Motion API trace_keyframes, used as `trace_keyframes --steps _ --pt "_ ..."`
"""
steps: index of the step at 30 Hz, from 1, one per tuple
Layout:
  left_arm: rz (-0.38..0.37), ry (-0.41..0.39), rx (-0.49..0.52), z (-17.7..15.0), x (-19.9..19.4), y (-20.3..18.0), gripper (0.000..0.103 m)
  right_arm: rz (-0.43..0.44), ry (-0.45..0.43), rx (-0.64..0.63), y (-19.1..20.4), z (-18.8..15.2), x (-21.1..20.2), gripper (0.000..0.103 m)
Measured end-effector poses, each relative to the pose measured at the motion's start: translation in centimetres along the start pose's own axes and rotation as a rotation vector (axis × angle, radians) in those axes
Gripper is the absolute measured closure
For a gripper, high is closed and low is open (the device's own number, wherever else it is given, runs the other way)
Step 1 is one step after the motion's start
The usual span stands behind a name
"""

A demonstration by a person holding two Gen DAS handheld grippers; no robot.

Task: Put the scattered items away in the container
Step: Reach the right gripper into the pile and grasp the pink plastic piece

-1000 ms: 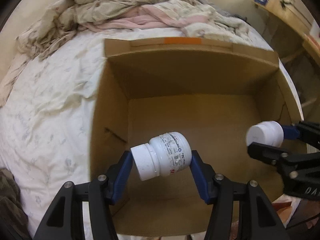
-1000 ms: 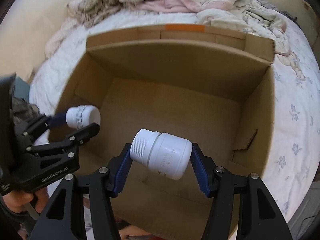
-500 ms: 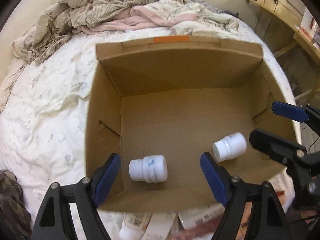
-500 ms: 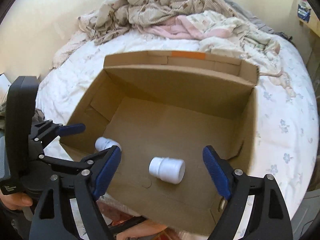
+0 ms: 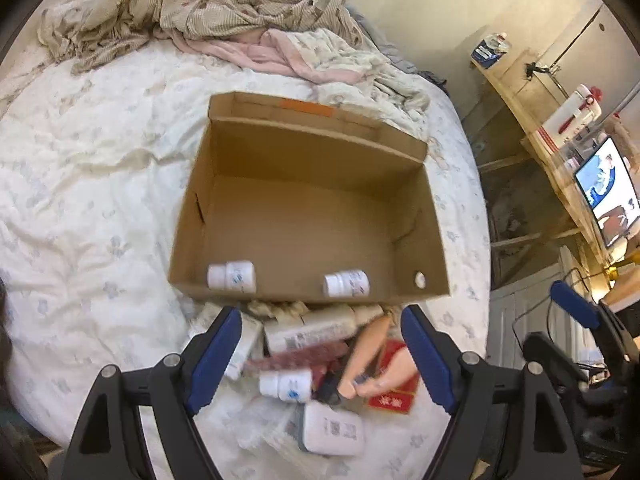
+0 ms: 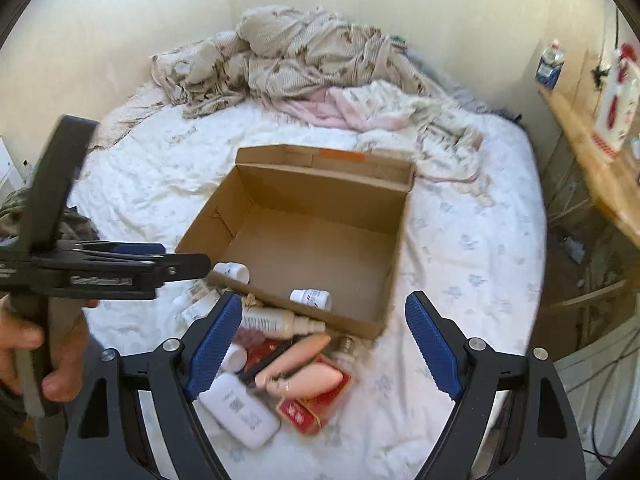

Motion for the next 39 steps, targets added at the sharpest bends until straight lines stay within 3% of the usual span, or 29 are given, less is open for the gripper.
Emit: trace_keyframes --steps 3,7,13,17,20,23,30,35,39 --pt "-0.038 0.03 -0.018 -1.8 0.3 -0.9 0.021 0.011 -0.014 0.011 -0.5 -0.2 -1.3 0.016" --pt "0.025 0.016 0.033 -3.4 0.4 -1.6 0.021 0.06 -0.019 0.077 -1.4 -1.2 -1.5 0.016" --pt "0.069 0.014 -0.015 -5.1 -0.9 0.1 0.021 0.14 -0.018 0.125 -2.9 -3.0 -0.6 0.016" --pt "0.098 -0.012 -0.054 -4.8 -2.4 1.7 0.021 0.172 0.003 0.243 -3.9 -3.5 0.9 0.016" --pt "0.121 -0.035 -0.084 -4.4 -3.5 2.7 0.021 0.145 0.014 0.245 -3.4 -3.1 2.1 0.016" --pt "0.121 -0.036 -0.095 -3.8 -4.0 2.9 0.021 0.169 0.038 0.261 -2.7 -3.3 2.7 0.016" --pt "0.162 -0.041 -0.012 -2.9 -3.4 3.1 0.021 0.104 0.053 0.198 -2.8 -3.5 3.4 0.016" --pt "0.199 -0.035 -0.015 -2.8 -2.6 6.0 0.021 0.064 0.081 0.268 -4.9 -4.3 3.8 0.016" --pt "0.182 -0.025 -0.066 -3.2 -1.1 8.8 0.021 0.067 0.115 0.306 -5.4 -5.0 4.5 0.016"
Point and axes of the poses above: each gripper's, at about its wrist camera, not at the fingertips, and x roughly the way its jaws point, y to its left, z to its top, the point moved 7 cm from there along x, roughly the way its jaws point, and after that the axes turned 10 degrees about -y, right-handed, at the moved point
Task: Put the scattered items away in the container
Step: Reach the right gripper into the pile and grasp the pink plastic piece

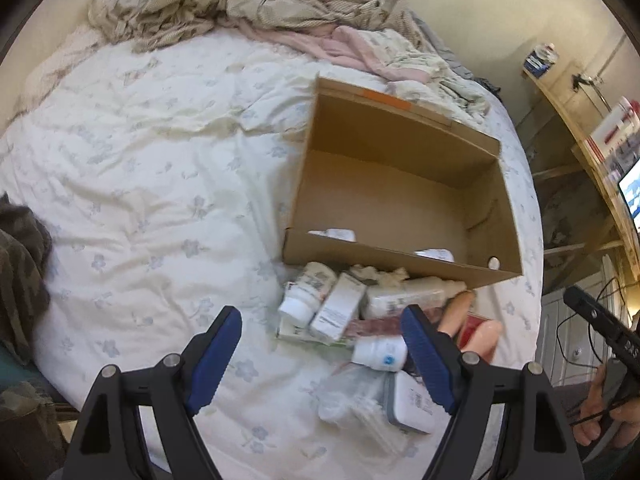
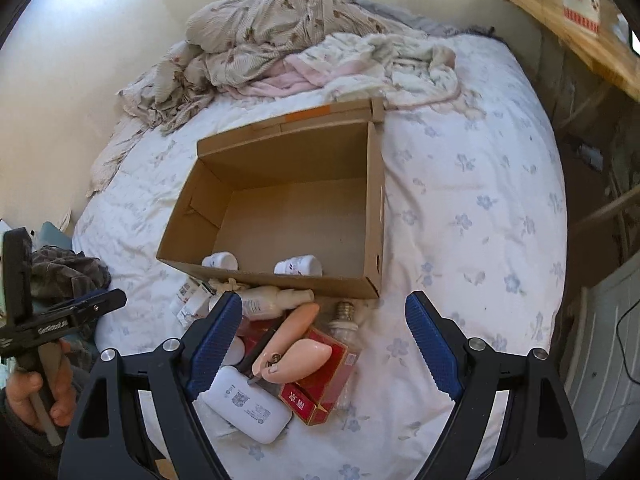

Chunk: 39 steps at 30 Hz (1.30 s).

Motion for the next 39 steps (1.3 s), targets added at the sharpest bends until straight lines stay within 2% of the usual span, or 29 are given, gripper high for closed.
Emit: trace_keyframes --steps 6,8,10,11,12,14,17,19,21,23,24,28,29,35,39 --pt "-0.047 0.029 -0.036 -1.5 3.0 2.1 0.021 0.021 0.095 -0.072 1.5 -2.3 2.0 0.016" --pt "-0.074 0.053 -0.065 -2.0 3.6 2.6 0.021 0.059 0.128 -0.116 2.9 -3.1 2.7 0.016" --pt "-0.075 0.054 -0.069 -2.0 3.7 2.9 0.021 0.105 0.161 -0.233 5.6 -4.2 3.6 0.016" --pt "-0.073 0.055 -0.074 -1.8 3.7 3.2 0.021 0.098 0.155 -0.336 7.0 -4.5 3.9 0.016" --pt "-0.078 0.056 -0.084 -1.8 3.7 3.3 0.021 0.059 0.124 -0.492 8.8 -4.9 4.3 0.016" --pt "-0.093 0.061 -0.113 -1.7 4.0 3.8 0.021 0.024 0.104 -0.689 10.9 -5.5 5.6 0.019" --pt "-0.063 0.091 -0.125 -2.0 4.7 4.6 0.021 0.045 0.24 -0.827 12.3 -7.0 9.2 0.05" --pt "-0.048 0.12 -0.162 -2.5 5.3 5.6 0.021 0.045 0.317 -0.918 12.4 -8.1 11.0 0.05" --pt "-0.054 0.14 -0.197 -2.6 5.8 6.3 0.021 0.053 0.34 -0.987 12.5 -8.9 11.9 0.05" --pt "-0.053 0.156 -0.216 -2.7 6.3 6.9 0.021 0.087 0.344 -1.019 13.0 -9.5 12.1 0.052" --pt "-0.047 0.161 -0.22 -2.6 6.6 7.0 0.021 0.091 0.334 -1.045 13.3 -9.7 12.1 0.056" --pt "-0.042 0.156 -0.216 -2.2 6.9 6.8 0.021 0.161 0.405 -1.136 14.4 -11.2 12.2 0.08" --pt "-0.044 0.158 -0.209 -2.2 7.0 6.6 0.021 0.158 0.411 -1.156 14.4 -11.5 12.4 0.077" --pt "-0.041 0.174 -0.193 -2.6 7.2 6.0 0.021 0.197 0.397 -1.109 15.5 -11.7 13.6 0.076" --pt "-0.026 0.168 -0.194 -2.7 7.1 6.1 0.021 0.222 0.387 -1.069 15.5 -11.8 13.3 0.083"
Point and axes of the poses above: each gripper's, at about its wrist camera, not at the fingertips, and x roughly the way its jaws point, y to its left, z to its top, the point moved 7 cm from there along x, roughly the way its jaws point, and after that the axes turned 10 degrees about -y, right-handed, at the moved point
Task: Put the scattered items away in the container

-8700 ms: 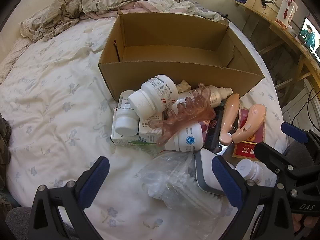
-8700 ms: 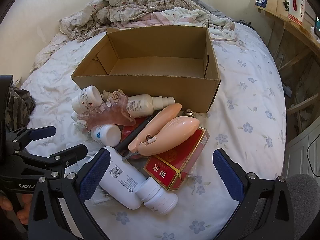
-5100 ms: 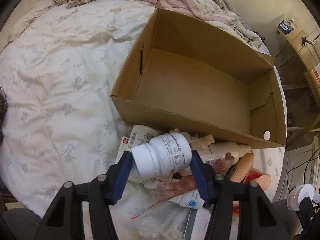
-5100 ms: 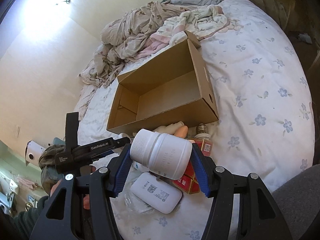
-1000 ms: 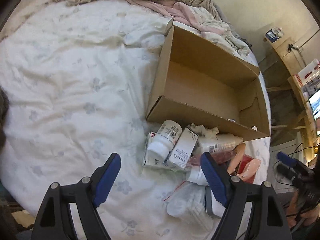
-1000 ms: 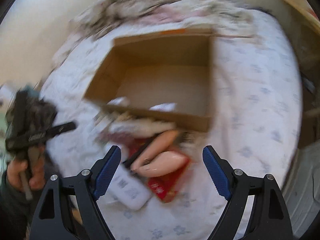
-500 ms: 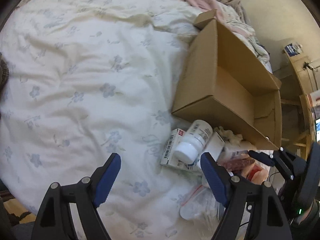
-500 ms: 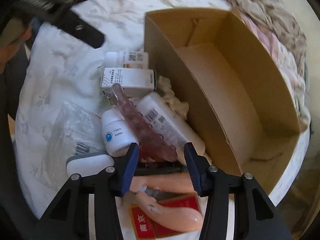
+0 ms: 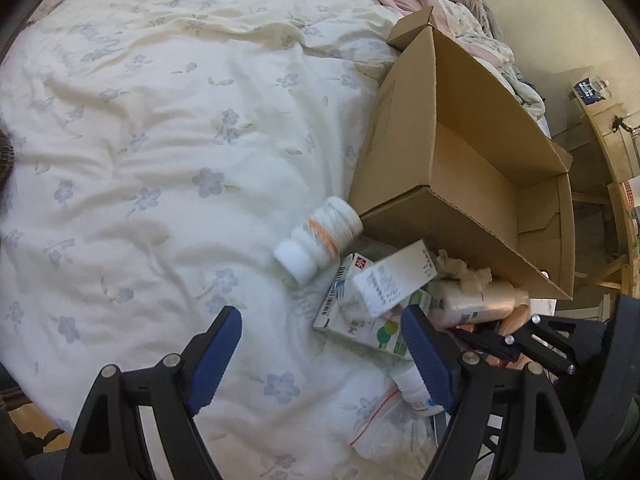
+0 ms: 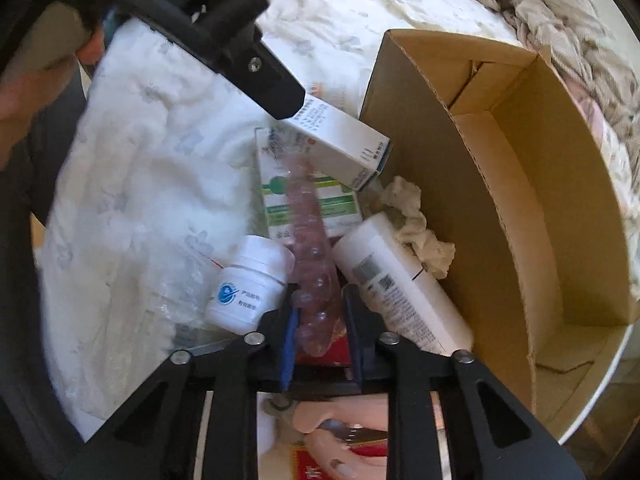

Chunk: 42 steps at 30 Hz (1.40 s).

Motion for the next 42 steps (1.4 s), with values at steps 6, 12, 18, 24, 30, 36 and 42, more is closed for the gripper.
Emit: trace_keyframes --steps 6,12,18,24,30,36,42 --pt "0.003 -0.025 -0.014 0.1 -0.6 0.3 0.021 0.026 -0.167 0.17 -2.0 -0.8 -5.0 0.083" --pt "-0.006 -0.025 -0.029 0.1 -0.7 0.7 0.021 -0.019 -0.312 0.3 -4.7 -1.5 -10.8 0.083" --pt "-0.031 -0.037 0.016 -0.4 -1.5 -0.5 0.021 -0.078 -0.459 0.428 -6.9 -0.4 -14.8 0.083" --pt "0.027 -0.062 0.179 0.8 -0.8 -3.5 0.021 -0.113 -0.577 0.52 -9.0 1.1 -16.3 0.083" --pt "0.028 -0.009 0.32 1.2 1.6 -5.7 0.021 -0.146 -0.651 0.595 -11.2 0.2 -18.9 0.083" --pt "0.076 0.095 0.429 0.7 4.6 -6.1 0.051 -0.165 -0.693 0.612 -12.0 0.2 -20.4 0.083" --pt "0.055 0.019 0.43 -0.3 1.1 -5.7 0.076 -0.182 -0.671 0.657 -13.2 -0.5 -19.5 0.083"
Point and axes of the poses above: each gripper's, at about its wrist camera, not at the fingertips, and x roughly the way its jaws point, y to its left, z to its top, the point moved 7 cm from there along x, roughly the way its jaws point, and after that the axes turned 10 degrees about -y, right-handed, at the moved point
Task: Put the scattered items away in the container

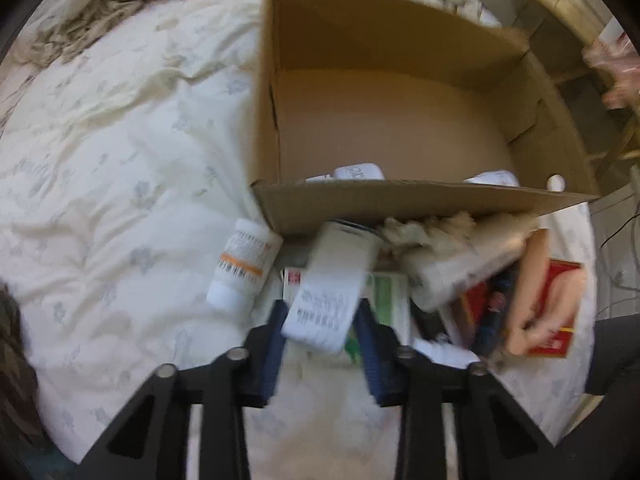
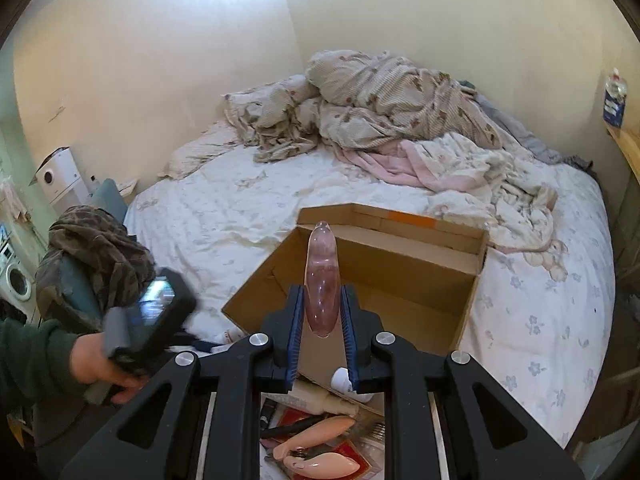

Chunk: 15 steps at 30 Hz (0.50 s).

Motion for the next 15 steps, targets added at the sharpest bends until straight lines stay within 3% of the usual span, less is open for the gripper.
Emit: trace_keyframes --steps 4,9,15 --pt "-0.022 -0.095 -0.031 0.2 -4.0 0.3 0.077 -0.028 0.044 0.046 -1.9 -0.5 1.3 0.083" --pt "-0.041 -0.226 -0.021 3.9 -8.2 -1.6 0.077 -0.074 0.13 0.113 -4.3 -2.0 4.2 0.083" --pt "-0.014 -0.268 0.041 8.9 -6.7 -3.1 0.077 -0.036 0.232 0.18 -4.4 -4.3 7.6 0.083"
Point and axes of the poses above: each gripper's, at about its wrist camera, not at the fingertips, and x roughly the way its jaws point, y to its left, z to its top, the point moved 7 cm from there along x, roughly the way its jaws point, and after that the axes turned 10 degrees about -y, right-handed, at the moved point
